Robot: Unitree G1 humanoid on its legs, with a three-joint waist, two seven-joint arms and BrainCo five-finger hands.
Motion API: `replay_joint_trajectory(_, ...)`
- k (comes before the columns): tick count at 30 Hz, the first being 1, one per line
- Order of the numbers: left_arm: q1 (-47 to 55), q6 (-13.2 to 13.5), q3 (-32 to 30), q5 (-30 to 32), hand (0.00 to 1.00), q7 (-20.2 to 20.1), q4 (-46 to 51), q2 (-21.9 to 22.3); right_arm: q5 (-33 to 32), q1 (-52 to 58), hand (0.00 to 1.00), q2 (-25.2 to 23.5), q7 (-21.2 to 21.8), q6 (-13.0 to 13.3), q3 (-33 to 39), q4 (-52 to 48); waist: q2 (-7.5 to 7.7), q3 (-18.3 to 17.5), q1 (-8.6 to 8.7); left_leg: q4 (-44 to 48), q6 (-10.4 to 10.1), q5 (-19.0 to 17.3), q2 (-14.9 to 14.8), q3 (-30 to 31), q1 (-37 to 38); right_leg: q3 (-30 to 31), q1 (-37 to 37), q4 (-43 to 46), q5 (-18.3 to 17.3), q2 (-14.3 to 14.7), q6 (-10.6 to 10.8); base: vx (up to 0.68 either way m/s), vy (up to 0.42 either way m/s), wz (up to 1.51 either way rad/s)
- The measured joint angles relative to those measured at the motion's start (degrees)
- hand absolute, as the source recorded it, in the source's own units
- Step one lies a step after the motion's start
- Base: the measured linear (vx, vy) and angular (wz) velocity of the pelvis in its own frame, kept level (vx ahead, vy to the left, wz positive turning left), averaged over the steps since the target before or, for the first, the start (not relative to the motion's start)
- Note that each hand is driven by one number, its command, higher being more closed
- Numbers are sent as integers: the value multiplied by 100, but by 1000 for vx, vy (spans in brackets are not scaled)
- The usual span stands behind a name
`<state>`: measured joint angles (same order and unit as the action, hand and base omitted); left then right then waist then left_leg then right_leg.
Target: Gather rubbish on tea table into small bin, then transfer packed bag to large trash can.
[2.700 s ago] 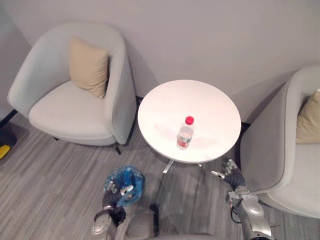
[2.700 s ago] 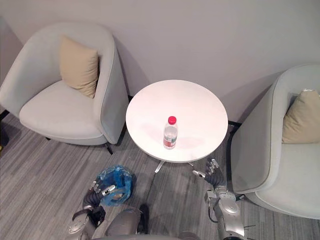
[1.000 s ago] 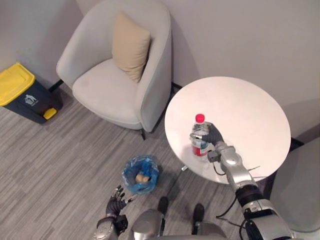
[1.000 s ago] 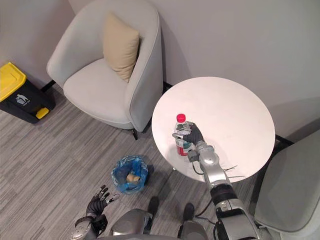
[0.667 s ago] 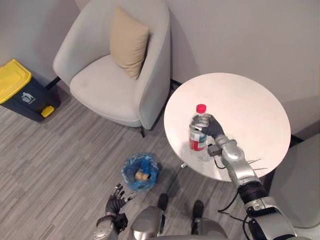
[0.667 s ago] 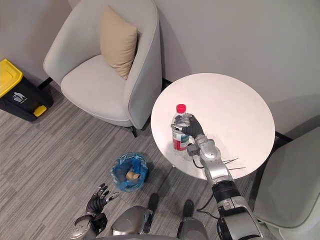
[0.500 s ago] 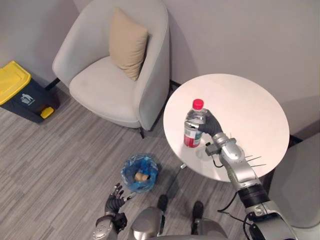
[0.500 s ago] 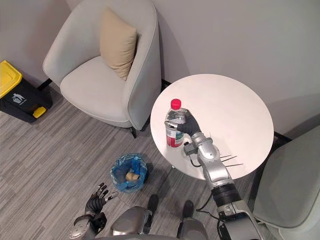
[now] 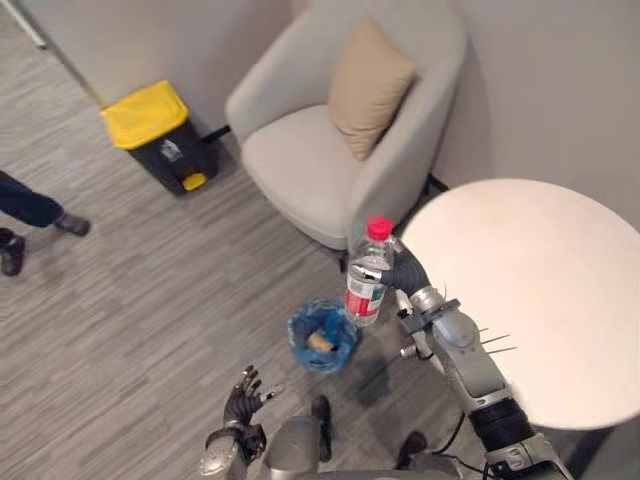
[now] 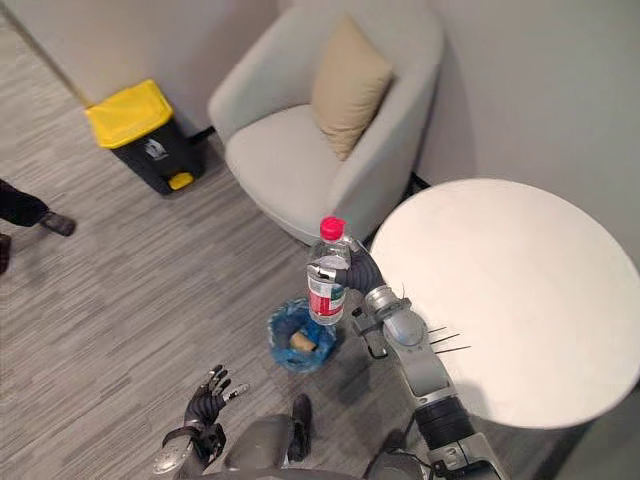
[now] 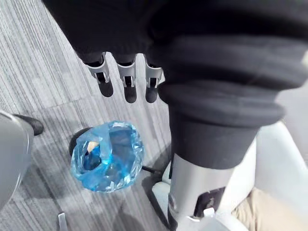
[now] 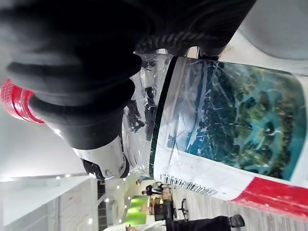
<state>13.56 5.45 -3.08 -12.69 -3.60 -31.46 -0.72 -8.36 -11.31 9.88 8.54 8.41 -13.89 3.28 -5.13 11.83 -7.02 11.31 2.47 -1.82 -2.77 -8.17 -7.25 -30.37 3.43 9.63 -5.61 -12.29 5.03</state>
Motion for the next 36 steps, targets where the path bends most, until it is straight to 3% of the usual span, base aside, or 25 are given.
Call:
replay_joint_trajectory(2, 59, -1, 36, -2, 0, 2, -39, -5, 9, 5, 100, -190, -16, -3, -16, 34, 52, -4, -19, -20, -65, -35, 95, 123, 30, -100, 105, 6, -7, -74, 93, -17, 146, 42)
replay_joint_trajectory(4, 292, -6, 98, -4, 0, -2, -41, -7, 147, 11, 100, -400, 16, -8, -141, 59, 100, 40, -17, 452, -31, -441, 220, 167, 7, -70, 115, 587, -284, -335, 248, -10, 149, 15)
replay_joint_trajectory(5, 353, -6, 104, -10, 0, -1, -42, -14, 186, 12, 100, -436, 16, -8, -197, 82, 124, 63, -7, 638, -39, -612, 261, 174, 20, -12, 85, 901, -427, -453, 228, -28, 132, -1)
replay_joint_trajectory(7, 441, 0, 118, -18, 0, -4, -69, -54, 224, 20, 100, -494, 23, -7, -298, 151, 151, 86, -2, 1063, 42, -914, 311, 228, 3, 546, -235, 1890, -600, -654, -128, -45, 88, 11)
replay_joint_trajectory(8, 417, 0, 147, -15, 0, 0, -80, -173, 230, 29, 100, -514, 20, -5, -298, 240, 157, 108, 26, 1170, 77, -963, 325, 367, -12, 1145, -596, 2459, -679, -603, -344, -43, 31, 54)
replay_joint_trajectory(9, 364, 4, 135, -14, 0, 4, -84, -222, 258, 40, 100, -568, 23, -5, -317, 316, 181, 154, 73, 1169, 81, -962, 342, 540, -36, 1708, -803, 2510, -884, -345, -191, -26, 1, 63)
replay_joint_trajectory(12, 312, 5, 82, -14, 0, 12, -146, -364, 519, 57, 100, -556, 73, -5, -458, 380, 306, 193, 201, 1157, 33, -913, 378, 986, -136, 2769, -1108, 1903, -949, 413, -69, -5, -73, 78)
replay_joint_trajectory(13, 314, 7, 129, -12, 0, 8, -194, -421, 653, 64, 100, -497, 148, -6, -523, 479, 427, 140, 311, 1226, -16, -888, 555, 1215, -244, 2918, -1099, 1382, -785, 505, -17, 45, -133, 117)
replay_joint_trajectory(14, 263, 5, 148, -11, 0, 3, -240, -435, 680, 81, 100, -441, 168, -5, -518, 492, 432, 147, 378, 1316, -24, -888, 633, 1344, -299, 2882, -1061, 1427, -617, 478, 4, 78, -147, 131)
replay_joint_trajectory(16, 176, 17, 213, -11, 0, -2, -271, -214, 906, 1, 100, -192, 176, -6, -520, 717, 247, 164, 258, 1348, -126, -789, 650, 1583, -468, 2639, -1123, 1491, -676, 461, -11, 94, -127, 71)
replay_joint_trajectory(19, 55, 17, 292, -15, 0, 6, -264, -218, 1102, -183, 100, -50, 174, -6, -518, 909, 115, 326, 300, 1410, -328, -623, 676, 1774, -849, 2323, -1400, 1665, -716, 425, -81, 43, -99, 50)
replay_joint_trajectory(23, -390, 109, 373, -29, 0, 48, -156, -224, 1155, -827, 100, 287, 70, -5, -502, 1355, 93, 947, 302, 1618, -429, -540, 670, 1771, -1106, 2179, -1679, 2212, -874, 372, -241, -72, -92, 41)
replay_joint_trajectory(26, -858, 229, 510, -142, 0, 239, -232, -260, 1280, -1561, 100, 428, -214, -2, -423, 1962, 32, 1070, 272, 1960, -510, -488, 707, 1747, -1855, 2113, -2472, 2842, -1038, 276, -318, -190, -50, 25)
replay_joint_trajectory(31, -1645, 283, 618, -404, 0, 545, -659, -279, 1320, -2472, 100, 823, -780, -5, -53, 2542, -265, 1335, 126, 2639, -539, -520, 765, 1680, -3104, 2083, -3763, 3908, -1316, 91, -395, -287, -28, 24)
replay_joint_trajectory(34, -1941, 293, 566, -529, 0, 696, -690, -225, 1302, -2780, 100, 915, -1131, -10, 235, 2533, -297, 1452, 89, 2946, -550, -514, 668, 1492, -3727, 2097, -4417, 4181, -1351, -41, -436, -283, 0, 15)
replay_joint_trajectory(36, -2135, 330, 450, -586, 0, 803, -601, -142, 1290, -2906, 100, 1008, -1470, -20, 451, 2256, -318, 1566, 3, 3565, -550, -769, 564, 1448, -4233, 2129, -5022, 4646, -1370, -74, -428, -185, 31, -3)
